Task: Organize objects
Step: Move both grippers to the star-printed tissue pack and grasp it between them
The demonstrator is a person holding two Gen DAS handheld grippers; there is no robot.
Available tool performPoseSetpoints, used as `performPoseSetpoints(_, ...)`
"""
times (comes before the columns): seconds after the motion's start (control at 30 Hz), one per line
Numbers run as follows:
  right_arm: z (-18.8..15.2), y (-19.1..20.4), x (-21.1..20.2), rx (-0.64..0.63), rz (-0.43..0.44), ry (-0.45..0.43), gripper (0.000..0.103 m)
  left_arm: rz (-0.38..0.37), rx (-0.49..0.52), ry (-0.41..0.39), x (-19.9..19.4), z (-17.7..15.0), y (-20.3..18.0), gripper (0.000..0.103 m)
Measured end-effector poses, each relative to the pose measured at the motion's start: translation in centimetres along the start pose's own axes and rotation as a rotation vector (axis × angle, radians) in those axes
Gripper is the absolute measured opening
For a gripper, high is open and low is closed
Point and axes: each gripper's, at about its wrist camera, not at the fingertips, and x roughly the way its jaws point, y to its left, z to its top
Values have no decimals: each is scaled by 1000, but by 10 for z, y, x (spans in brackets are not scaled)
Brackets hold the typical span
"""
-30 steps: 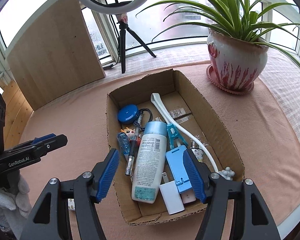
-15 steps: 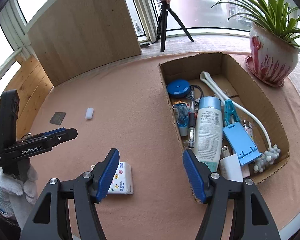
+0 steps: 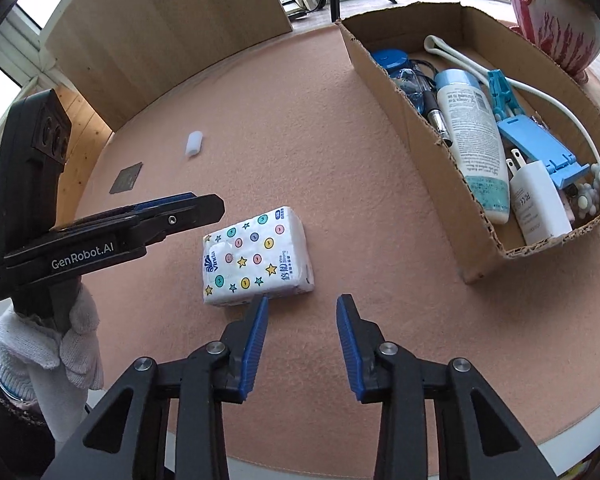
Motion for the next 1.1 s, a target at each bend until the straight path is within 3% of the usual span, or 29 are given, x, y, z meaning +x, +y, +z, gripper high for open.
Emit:
performPoseSetpoints(0.2,-2,-3,13,43,36,31,22,-70,-2,54,9,-13,4,43)
performPoseSetpoints(0.37,6,-12,21,114,87,46,21,-121,10,67,8,-29,-1,43)
performPoseSetpoints(0.53,19,-8,24,111,70,31,21,-79,62,50,2,-37,-15,43)
performPoseSetpoints(0.73,23,-6,22,118,57,14,21,-63,51,-7,-13,-18,-7,44)
performPoseSetpoints(0.9,13,-16,23,179,93,34,18,-113,69,35,2,-5,-8,44)
performPoseSetpoints(1.1,19,-21,26,193,108,41,17,-127,87,71,7,-17,-12,43)
